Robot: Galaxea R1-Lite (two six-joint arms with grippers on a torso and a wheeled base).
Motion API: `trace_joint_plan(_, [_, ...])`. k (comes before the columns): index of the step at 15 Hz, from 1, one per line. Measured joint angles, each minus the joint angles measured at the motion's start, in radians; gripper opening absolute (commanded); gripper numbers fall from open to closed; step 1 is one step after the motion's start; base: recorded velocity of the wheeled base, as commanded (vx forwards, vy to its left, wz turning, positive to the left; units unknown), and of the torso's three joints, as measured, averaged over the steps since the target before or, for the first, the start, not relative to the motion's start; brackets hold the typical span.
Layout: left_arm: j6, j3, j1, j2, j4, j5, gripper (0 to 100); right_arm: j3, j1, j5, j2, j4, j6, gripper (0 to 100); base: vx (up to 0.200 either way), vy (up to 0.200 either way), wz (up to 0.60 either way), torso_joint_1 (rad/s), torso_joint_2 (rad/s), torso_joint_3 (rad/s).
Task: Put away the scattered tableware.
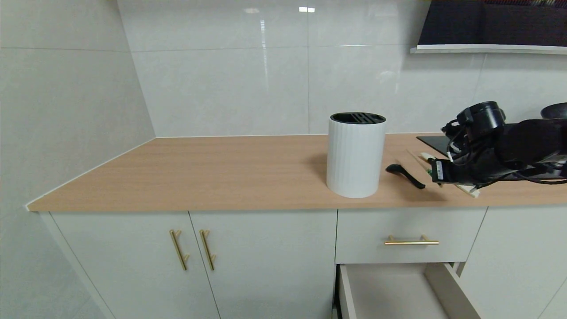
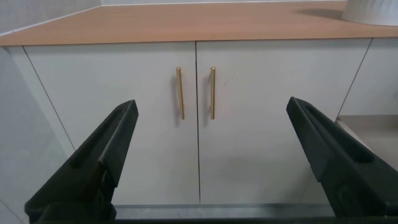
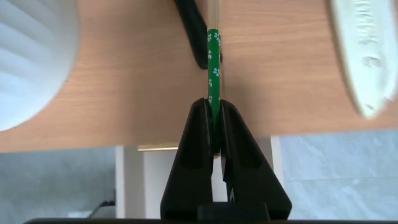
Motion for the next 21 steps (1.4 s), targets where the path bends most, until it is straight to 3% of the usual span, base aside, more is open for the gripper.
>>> trace_joint_plan(5, [0.000, 0.000, 0.000, 0.000, 0.000, 0.000, 100, 0.190, -0.001, 0.044, -0.273, 0.029, 0.015, 0, 0.000, 0.000, 0.00, 0.000, 0.00, 0.000])
trace_joint_plan(8, [0.000, 0.000, 0.000, 0.000, 0.000, 0.000, 100, 0.290, 0.014, 0.153, -0.455, 0.158, 0.015, 0, 0.000, 0.000, 0.00, 0.000, 0.00, 0.000])
trace_joint_plan(11, [0.000, 0.000, 0.000, 0.000, 0.000, 0.000, 100, 0.380, 0.026, 0.245, -0.610, 0.199, -0.018, 0, 0.000, 0.000, 0.00, 0.000, 0.00, 0.000])
trace_joint_plan(21, [0.000, 0.000, 0.000, 0.000, 0.000, 0.000, 100, 0.515, 0.064, 0.255, -0.736, 0.197, -0.170, 0, 0.000, 0.000, 0.00, -0.014, 0.03, 0.020])
